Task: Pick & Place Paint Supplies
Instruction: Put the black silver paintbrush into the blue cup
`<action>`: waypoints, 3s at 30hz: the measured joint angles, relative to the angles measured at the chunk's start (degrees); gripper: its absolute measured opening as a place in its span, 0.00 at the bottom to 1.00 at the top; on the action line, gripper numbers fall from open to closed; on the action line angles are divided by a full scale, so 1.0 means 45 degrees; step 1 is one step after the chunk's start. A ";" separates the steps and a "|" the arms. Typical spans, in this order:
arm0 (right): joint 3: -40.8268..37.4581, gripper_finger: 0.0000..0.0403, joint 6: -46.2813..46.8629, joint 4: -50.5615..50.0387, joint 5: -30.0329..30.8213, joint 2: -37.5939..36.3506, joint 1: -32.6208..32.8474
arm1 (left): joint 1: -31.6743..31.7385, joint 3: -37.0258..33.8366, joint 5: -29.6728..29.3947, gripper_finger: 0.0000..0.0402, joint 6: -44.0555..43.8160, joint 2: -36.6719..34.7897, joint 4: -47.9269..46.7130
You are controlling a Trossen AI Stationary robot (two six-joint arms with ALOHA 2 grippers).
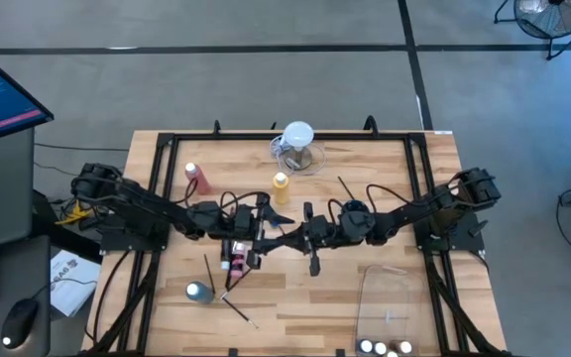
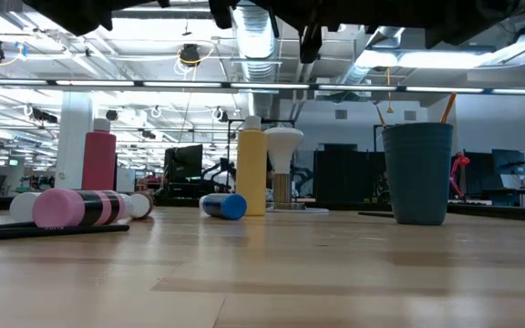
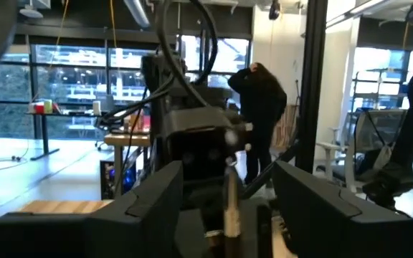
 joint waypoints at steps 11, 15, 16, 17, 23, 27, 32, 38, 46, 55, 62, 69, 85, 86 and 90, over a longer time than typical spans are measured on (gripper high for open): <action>0.0000 0.00 -0.0279 0.0081 0.0614 0.0000 0.0153 | -0.0061 -0.0425 0.0114 0.48 -0.0014 -0.0557 -0.0145; 0.0000 0.00 -0.0279 0.0087 0.0641 0.0000 0.0158 | -0.0061 -0.0425 0.0114 0.43 -0.0205 -0.0557 -0.0248; 0.0000 0.00 -0.0279 0.0087 0.0655 0.0000 0.0158 | -0.0056 -0.0425 0.0116 0.40 -0.0280 -0.0557 -0.0297; 0.0000 0.00 -0.0281 0.0086 0.0677 0.0000 0.0158 | -0.0056 -0.0425 0.0116 0.38 -0.0314 -0.0557 -0.0340; 0.0000 0.00 -0.0654 0.0037 0.1553 0.0000 0.0258 | -0.0050 -0.0425 0.0099 0.15 -0.0332 -0.0561 -0.0453; 0.0000 0.01 -0.0827 0.0032 0.1676 0.0000 0.0338 | -0.0047 -0.0425 0.0064 0.03 -0.0329 -0.0562 -0.0607; -0.0009 0.11 -0.0523 -0.0383 0.1718 -0.0107 0.0323 | -0.0042 -0.0425 0.0014 0.01 -0.0329 -0.0624 -0.0687; -0.0013 0.29 -0.0570 -0.2618 0.1615 -0.1557 0.0453 | -0.0292 -0.0425 -0.0470 0.01 0.0069 -0.1527 -0.1642; -0.0005 0.41 -0.0937 -0.8753 0.1438 -0.4548 0.1616 | -0.0388 -0.0425 -0.1993 0.00 0.0647 -0.2066 -0.2454; -0.0005 0.46 -0.0592 -1.0737 0.3227 -0.6197 0.3497 | 0.1776 -0.0165 -0.0343 0.01 -0.0854 -0.0161 -0.0366; -0.0015 0.46 -0.1200 -1.0761 0.4979 -0.6461 0.4517 | 0.2417 0.3088 0.0877 0.01 -0.0678 0.3468 -0.0158; -0.3118 0.45 -0.3064 -0.6617 0.3686 -0.8940 0.5468 | 0.2086 0.5202 0.0624 0.01 0.0383 0.5826 0.0263; -0.5906 0.44 -0.3281 -0.5333 0.3318 -1.2381 0.6103 | 0.2277 0.7722 0.0907 0.01 0.0395 0.7668 -0.0125; -0.5906 0.44 -0.3281 -0.5338 0.3317 -1.2381 0.6103 | 0.2300 0.7780 0.0872 0.01 0.0390 0.7776 -0.0127; -0.5906 0.44 -0.3281 -0.5338 0.3318 -1.2381 0.6108 | 0.2494 0.7978 0.0869 0.01 0.0337 0.8133 -0.0059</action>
